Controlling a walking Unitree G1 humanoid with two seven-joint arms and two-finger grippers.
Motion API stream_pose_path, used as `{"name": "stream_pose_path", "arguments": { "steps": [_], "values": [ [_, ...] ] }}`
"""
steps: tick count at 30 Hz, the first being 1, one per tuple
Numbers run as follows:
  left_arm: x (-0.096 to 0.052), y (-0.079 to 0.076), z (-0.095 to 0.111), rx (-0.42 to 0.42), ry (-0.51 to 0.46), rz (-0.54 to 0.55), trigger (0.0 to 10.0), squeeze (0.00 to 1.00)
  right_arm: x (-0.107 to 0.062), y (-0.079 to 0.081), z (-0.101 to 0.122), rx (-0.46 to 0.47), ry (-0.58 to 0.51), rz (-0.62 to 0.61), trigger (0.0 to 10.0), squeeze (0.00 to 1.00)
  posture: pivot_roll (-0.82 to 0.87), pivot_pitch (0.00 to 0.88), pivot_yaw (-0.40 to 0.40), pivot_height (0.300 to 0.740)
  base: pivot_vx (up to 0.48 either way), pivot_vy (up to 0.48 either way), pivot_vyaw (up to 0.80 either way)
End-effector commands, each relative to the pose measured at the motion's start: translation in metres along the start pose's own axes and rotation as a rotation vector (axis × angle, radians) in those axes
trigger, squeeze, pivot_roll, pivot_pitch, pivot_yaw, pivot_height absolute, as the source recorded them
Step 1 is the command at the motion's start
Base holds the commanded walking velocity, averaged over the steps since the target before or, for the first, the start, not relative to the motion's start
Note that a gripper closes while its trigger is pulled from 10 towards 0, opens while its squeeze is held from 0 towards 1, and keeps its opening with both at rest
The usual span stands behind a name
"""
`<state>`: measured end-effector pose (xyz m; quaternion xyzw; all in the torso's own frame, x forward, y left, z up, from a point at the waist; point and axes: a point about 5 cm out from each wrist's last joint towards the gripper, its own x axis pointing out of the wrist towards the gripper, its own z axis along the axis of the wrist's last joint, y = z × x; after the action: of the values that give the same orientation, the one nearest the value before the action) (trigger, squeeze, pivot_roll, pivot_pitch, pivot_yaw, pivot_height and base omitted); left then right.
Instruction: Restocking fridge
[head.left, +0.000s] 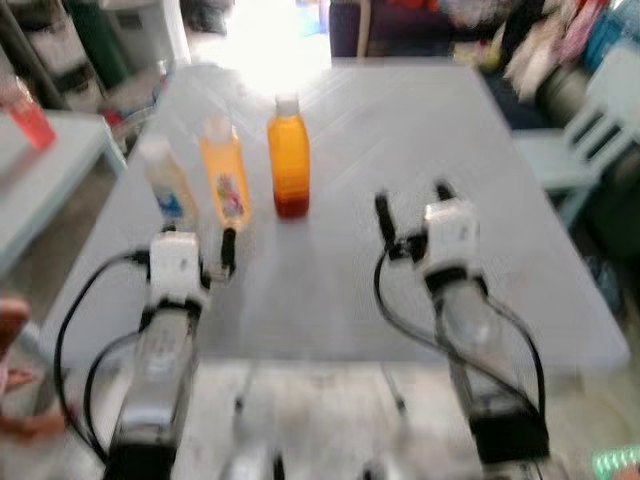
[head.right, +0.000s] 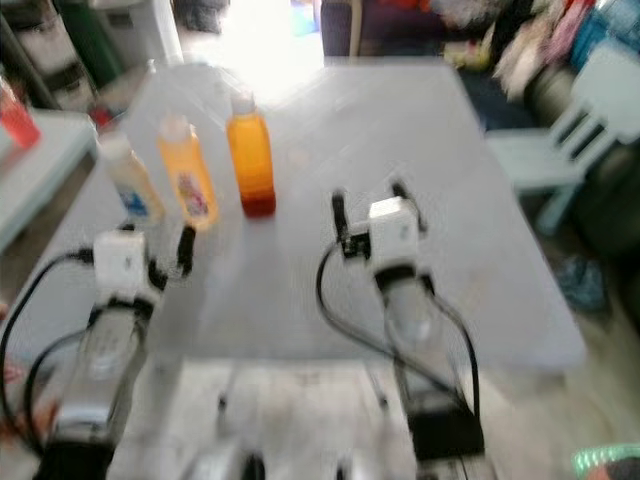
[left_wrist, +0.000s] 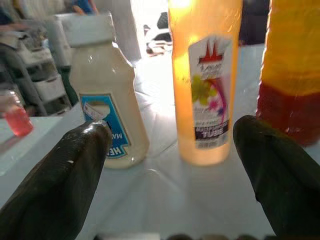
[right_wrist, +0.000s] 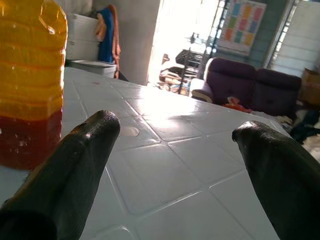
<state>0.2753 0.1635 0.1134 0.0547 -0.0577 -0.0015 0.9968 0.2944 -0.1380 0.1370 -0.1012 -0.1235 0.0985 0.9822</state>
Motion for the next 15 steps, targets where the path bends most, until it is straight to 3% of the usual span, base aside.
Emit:
{"name": "stream_pose_path", "arguments": {
  "steps": [1, 9, 15],
  "values": [
    [-0.001, 0.002, 0.003, 0.019, -0.002, 0.001, 10.0, 0.00, -0.002, -0.003, 0.001, 0.000, -0.011, -0.007, 10.0, 0.00, 0.08, 0.105, 0.028, 0.740, 0.000, 0.000, 0.44],
    [-0.007, 0.008, -0.004, 0.016, 0.030, 0.030, 10.0, 0.00, 0.002, 0.010, 0.006, -0.013, -0.043, 0.052, 10.0, 0.00, 0.07, 0.118, 0.017, 0.740, 0.000, 0.000, 0.64],
    [-0.009, -0.005, -0.004, -0.008, 0.039, 0.006, 10.0, 0.00, 0.018, -0.004, 0.008, -0.033, -0.063, 0.036, 10.0, 0.00, 0.07, 0.127, 0.026, 0.740, 0.000, 0.000, 0.00]
  ]
}}
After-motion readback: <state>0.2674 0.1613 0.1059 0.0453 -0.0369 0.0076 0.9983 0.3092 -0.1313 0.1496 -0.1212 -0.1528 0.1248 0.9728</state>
